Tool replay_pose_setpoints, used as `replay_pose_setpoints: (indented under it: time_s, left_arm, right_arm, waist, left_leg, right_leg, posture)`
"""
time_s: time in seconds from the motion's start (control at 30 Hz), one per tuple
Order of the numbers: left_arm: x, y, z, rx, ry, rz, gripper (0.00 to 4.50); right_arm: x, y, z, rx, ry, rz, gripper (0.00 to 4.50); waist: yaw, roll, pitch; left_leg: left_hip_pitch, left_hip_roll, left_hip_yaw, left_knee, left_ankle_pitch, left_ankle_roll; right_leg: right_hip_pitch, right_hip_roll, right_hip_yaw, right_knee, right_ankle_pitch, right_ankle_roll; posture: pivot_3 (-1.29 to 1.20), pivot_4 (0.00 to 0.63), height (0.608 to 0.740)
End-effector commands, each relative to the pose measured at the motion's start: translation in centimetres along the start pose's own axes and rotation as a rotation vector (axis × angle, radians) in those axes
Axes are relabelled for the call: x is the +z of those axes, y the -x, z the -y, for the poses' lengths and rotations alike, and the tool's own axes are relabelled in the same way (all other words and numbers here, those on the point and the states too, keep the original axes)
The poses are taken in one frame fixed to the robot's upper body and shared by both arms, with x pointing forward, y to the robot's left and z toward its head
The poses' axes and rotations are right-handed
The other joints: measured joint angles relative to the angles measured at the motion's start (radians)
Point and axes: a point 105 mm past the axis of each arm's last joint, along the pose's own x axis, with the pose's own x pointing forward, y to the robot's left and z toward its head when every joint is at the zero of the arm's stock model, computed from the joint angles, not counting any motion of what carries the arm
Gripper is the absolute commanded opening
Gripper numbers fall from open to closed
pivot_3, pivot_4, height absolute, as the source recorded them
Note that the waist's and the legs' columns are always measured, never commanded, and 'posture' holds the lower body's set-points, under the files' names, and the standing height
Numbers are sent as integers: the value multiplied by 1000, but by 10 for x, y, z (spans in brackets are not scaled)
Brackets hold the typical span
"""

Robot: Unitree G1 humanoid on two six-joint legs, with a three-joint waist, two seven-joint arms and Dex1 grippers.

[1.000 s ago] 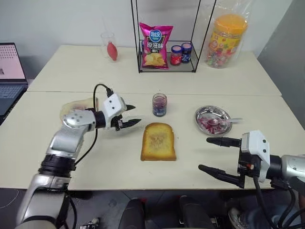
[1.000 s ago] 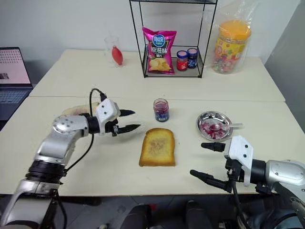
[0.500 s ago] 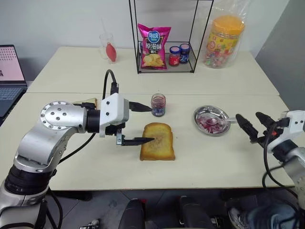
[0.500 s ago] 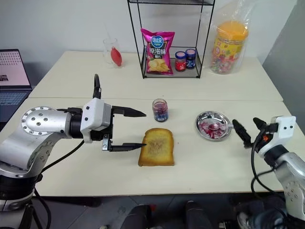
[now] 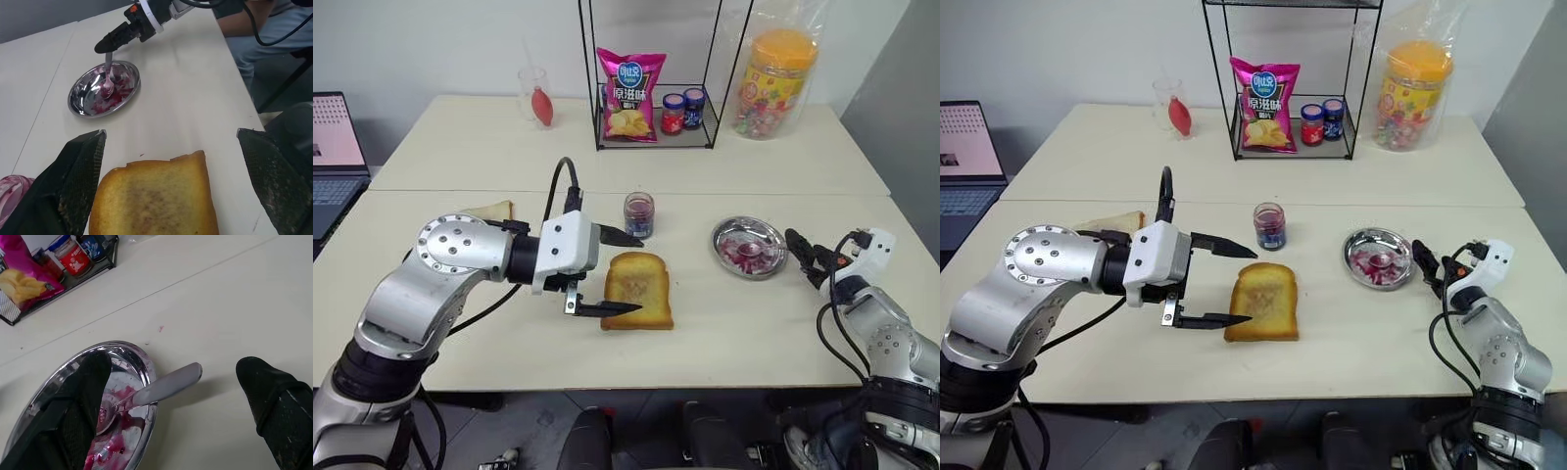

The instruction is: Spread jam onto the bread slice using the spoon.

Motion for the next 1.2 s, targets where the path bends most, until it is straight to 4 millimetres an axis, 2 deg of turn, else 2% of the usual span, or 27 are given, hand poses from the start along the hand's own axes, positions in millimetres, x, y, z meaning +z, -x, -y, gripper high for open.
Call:
replay_pose_setpoints:
  time_s: [0.03, 0.3, 0.33, 0.9, 1.1, 1.17, 1.2]
  left_arm:
    - [10, 0, -2, 8, -63, 12, 4465]
    - [8, -1, -5, 16, -71, 0, 4465]
    - [8, -2, -6, 17, -73, -2, 4500]
    - [-1, 1, -9, 49, -62, -27, 4500]
    - [-4, 5, -11, 97, -32, -23, 4500]
    - [-4, 9, -15, 164, -13, -6, 4500]
    - [-1, 10, -15, 229, 21, 29, 4500]
  right_arm:
    - [11, -2, -5, 28, -37, 42, 4500]
    - [10, -9, -10, 47, -140, 56, 4500]
    - [10, -10, -8, 44, -147, 60, 4136]
    - [16, -12, -8, 61, -195, 87, 129]
    - [24, -11, -18, 117, -204, 101, 44]
    - [30, -9, -33, 177, -170, 97, 44]
    - [36, -6, -48, 234, -113, 95, 44]
  waist:
    - [0, 0, 0]
    - [-1, 0, 0]
    - [-1, 0, 0]
    - [-7, 0, 0]
    - [-7, 1, 0]
    - [-7, 1, 0]
    - [-8, 1, 0]
  left_leg:
    - [0, 0, 0, 0, 0, 0]
    - [0, 0, 0, 0, 0, 0]
    - [0, 0, 0, 0, 0, 0]
    - [0, 0, 0, 0, 0, 0]
    - [0, 0, 0, 0, 0, 0]
    - [0, 0, 0, 0, 0, 0]
    - [0, 0, 0, 0, 0, 0]
  right_leg:
    - [0, 0, 0, 0, 0, 0]
    - [0, 0, 0, 0, 0, 0]
    - [0, 0, 0, 0, 0, 0]
    - [0, 0, 0, 0, 0, 0]
    - [0, 0, 0, 0, 0, 0]
    - [0, 0, 0, 0, 0, 0]
    - [0, 0, 0, 0, 0, 0]
  posture:
    - [0, 150, 740]
    - [0, 150, 740]
    - [0, 150, 740]
    - [0, 150, 740]
    - [0, 150, 740]
    - [0, 150, 740]
    - [0, 150, 740]
